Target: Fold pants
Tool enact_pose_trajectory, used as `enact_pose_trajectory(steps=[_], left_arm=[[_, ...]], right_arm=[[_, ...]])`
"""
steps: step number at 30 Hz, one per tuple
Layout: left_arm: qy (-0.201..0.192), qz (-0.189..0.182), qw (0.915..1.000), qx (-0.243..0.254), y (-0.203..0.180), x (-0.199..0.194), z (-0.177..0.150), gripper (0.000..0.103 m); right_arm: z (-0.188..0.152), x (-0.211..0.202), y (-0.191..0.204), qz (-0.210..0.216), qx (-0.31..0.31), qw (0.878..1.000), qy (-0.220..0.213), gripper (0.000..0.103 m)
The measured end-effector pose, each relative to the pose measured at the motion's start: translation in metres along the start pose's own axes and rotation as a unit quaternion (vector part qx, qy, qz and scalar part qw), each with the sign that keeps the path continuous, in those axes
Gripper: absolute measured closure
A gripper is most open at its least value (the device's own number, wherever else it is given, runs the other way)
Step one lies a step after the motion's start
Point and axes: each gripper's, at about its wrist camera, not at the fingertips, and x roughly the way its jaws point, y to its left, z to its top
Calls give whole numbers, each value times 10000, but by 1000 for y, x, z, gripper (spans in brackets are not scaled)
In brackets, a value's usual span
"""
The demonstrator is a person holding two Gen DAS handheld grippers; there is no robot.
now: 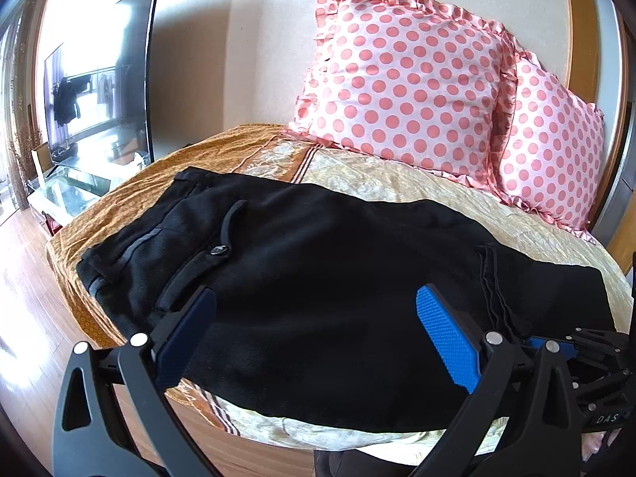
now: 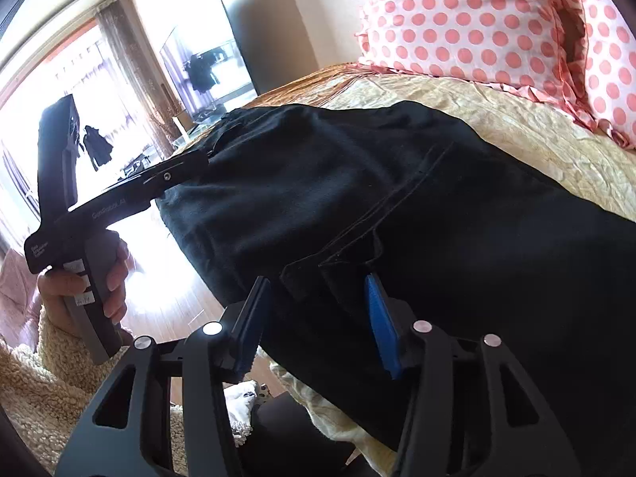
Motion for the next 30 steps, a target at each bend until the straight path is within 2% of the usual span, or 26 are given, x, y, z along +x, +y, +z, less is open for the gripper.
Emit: enact_pose_trajectory(steps=[3, 5, 7, 10, 13, 16, 19, 24, 28, 30], left_arm=[[-24, 123, 9999, -60, 12, -4, 1, 2], [-25, 232, 9997, -71, 20, -6, 2, 2], [9, 360, 9993, -116, 30, -8, 3, 2], [101, 420, 9983, -379, 54, -11, 6, 2], [201, 436, 9951, -862, 82, -14, 7, 2], [379, 209, 9869, -1551, 114, -13, 5, 2], [677, -140, 9717, -2257, 144, -4, -2, 3], [1013, -535, 9503, -2895, 168, 16, -10, 5], [1066, -556, 9498, -2890, 167, 23, -7, 6], [1092, -613, 9497, -2870, 165, 26, -5, 11]], right_arm=[[2, 1, 3, 235, 41, 9997, 11, 50], [-1, 8, 10, 73, -235, 9995, 198, 48], [-3, 6, 17, -18, -445, 9989, 160, 48], [-2, 0, 15, 203, -259, 9995, 39, 43], [-3, -1, 10, 225, -150, 9996, 30, 41], [-2, 0, 7, 297, -31, 9996, 20, 41], [-2, -1, 7, 315, -17, 9995, 8, 41], [-2, -2, 8, 317, -22, 9995, 0, 40], [-2, -1, 6, 294, -7, 9996, -2, 39], [-3, -1, 6, 287, 2, 9996, -4, 39]])
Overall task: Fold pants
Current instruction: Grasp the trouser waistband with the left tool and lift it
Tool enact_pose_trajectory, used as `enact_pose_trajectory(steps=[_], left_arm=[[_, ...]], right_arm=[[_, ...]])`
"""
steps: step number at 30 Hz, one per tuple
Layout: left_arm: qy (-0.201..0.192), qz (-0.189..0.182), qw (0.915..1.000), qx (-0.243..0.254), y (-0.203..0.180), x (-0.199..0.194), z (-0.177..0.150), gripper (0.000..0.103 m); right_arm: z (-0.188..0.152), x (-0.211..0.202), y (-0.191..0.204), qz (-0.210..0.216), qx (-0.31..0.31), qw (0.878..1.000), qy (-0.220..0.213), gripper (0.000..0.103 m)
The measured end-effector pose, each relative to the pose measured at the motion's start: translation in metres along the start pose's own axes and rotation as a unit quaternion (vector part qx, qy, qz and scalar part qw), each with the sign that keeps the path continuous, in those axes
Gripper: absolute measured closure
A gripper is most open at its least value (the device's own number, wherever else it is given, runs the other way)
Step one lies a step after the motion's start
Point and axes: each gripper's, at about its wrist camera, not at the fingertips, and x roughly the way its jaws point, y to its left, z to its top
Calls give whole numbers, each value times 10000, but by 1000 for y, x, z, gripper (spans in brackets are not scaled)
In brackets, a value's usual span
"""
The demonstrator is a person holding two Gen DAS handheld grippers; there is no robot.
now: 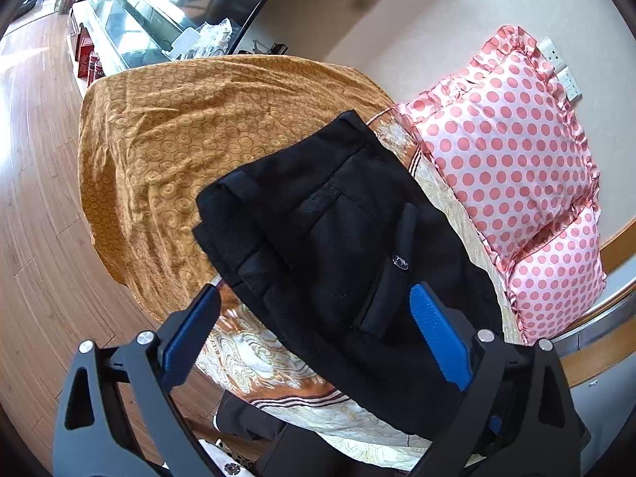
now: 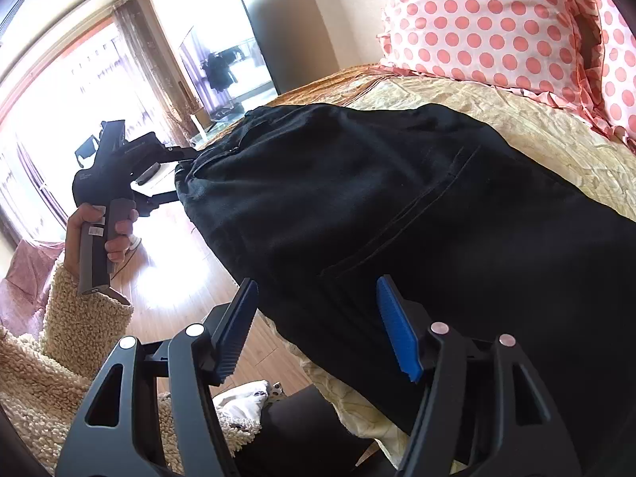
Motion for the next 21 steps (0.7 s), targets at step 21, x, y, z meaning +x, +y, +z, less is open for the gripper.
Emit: enact_pose_trajectory(steps=[21], left_arm=[[-329, -88, 9994, -62, -12, 7, 0, 42]], right_arm=[[-3, -2, -7, -9, 73, 9999, -105, 33]])
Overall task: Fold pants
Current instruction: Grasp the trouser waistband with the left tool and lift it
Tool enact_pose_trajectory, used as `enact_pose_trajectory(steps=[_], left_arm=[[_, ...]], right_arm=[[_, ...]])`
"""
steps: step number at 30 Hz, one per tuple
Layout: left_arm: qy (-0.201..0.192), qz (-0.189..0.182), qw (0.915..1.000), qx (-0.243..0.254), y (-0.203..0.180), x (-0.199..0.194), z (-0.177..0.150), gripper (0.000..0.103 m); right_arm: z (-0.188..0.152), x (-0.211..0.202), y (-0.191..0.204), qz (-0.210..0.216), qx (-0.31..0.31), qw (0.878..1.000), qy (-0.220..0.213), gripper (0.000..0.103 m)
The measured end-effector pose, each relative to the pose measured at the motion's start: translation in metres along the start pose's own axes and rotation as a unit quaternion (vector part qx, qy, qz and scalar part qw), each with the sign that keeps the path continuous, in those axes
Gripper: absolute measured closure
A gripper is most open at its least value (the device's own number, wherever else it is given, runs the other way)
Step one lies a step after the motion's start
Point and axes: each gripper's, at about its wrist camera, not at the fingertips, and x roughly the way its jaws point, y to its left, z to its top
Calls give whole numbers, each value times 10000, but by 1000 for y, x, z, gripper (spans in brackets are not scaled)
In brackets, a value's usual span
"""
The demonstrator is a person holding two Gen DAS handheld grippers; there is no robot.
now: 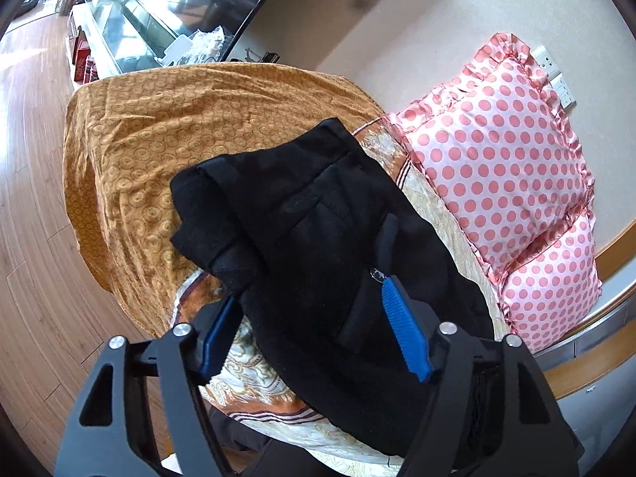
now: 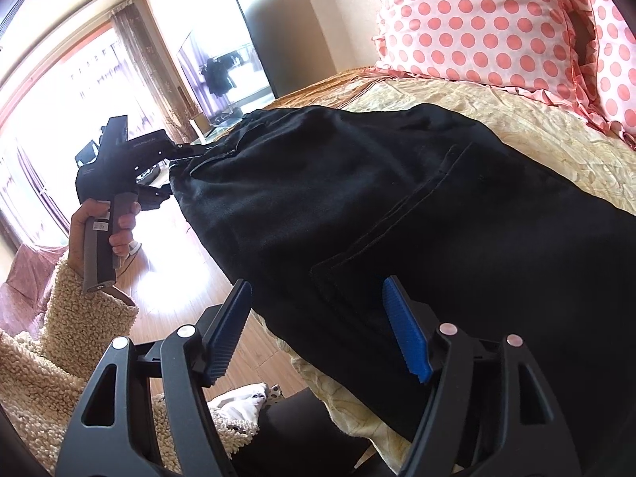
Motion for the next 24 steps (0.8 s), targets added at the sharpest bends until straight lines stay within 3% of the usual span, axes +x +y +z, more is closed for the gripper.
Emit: enact_pose_trajectory(steps=[7, 11, 17, 24], left_arm=[[-268, 62, 9989, -373, 8, -2, 0, 84], [-684, 238, 9965, 425, -26, -17, -3, 90], [-784, -292, 9900, 1139, -86, -28, -6, 93], [-635, -1128, 9711, 2006, -172, -29, -34, 93]], right_arm=[[-3, -5, -1, 11, 25, 10000, -67, 33], [-6, -10, -3, -5, 43, 9999, -139, 33], [-12, -24, -14, -58, 203, 9993, -317, 32], [-22, -46, -33, -229, 447, 9971, -573, 27]])
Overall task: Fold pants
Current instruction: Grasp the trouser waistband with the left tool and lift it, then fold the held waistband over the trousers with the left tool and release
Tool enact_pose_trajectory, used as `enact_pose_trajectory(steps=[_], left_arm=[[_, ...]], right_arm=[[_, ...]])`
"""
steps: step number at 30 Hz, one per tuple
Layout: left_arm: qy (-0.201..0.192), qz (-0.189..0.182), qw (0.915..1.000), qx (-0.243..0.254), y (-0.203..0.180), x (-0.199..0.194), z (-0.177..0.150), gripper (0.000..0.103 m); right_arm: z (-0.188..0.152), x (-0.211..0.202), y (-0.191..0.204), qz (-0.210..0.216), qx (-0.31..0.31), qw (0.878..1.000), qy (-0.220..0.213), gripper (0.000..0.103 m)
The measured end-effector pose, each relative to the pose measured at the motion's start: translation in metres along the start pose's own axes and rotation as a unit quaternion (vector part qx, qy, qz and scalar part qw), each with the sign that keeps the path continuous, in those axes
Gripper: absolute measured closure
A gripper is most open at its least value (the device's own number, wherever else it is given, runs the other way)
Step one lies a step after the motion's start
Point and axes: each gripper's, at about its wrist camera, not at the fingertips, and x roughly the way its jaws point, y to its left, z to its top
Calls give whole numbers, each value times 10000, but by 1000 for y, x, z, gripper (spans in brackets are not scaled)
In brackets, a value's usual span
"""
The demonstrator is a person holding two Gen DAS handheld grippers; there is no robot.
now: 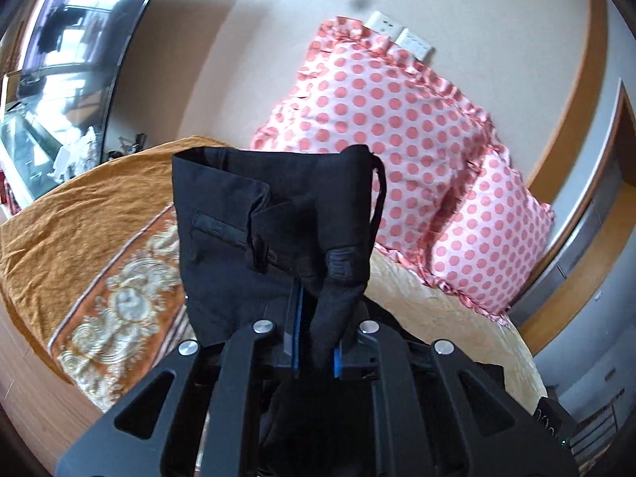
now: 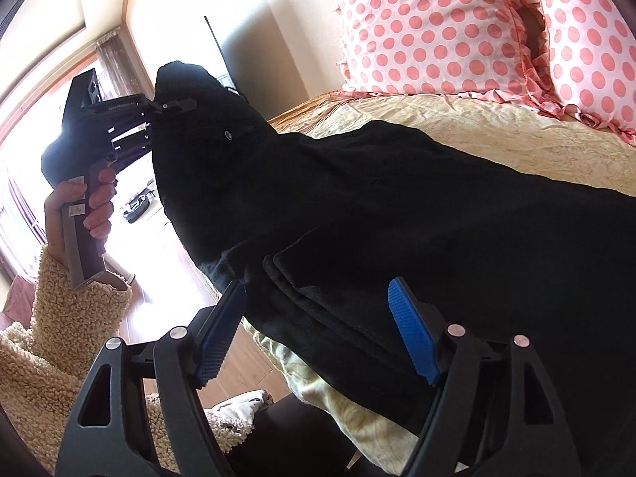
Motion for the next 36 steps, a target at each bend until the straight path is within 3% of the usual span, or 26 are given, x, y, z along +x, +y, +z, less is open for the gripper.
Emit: enact_pose_trajectory(steps=[8, 13, 22, 27, 36], left_arm=[[393, -1081, 9918, 556, -96, 30, -13, 93], [754, -1459, 9828, 849, -150, 56, -31, 93], [1671, -1972, 9547, 1477, -228, 98, -97, 95], [1675, -2305, 9440, 1667, -257, 93, -118, 95], [2379, -2088, 9193, 2341, -279, 113, -191, 93]], right_arm=[[-11, -28, -27, -272, 318, 9988, -260, 27], [-22, -50, -47, -565, 568, 9959, -432, 27], [-46, -88, -66, -1206, 744, 9879, -632, 26], [-57, -106, -72, -1414, 786, 9843, -708, 26], [-78, -136, -77, -1943, 701, 9757, -733, 25]])
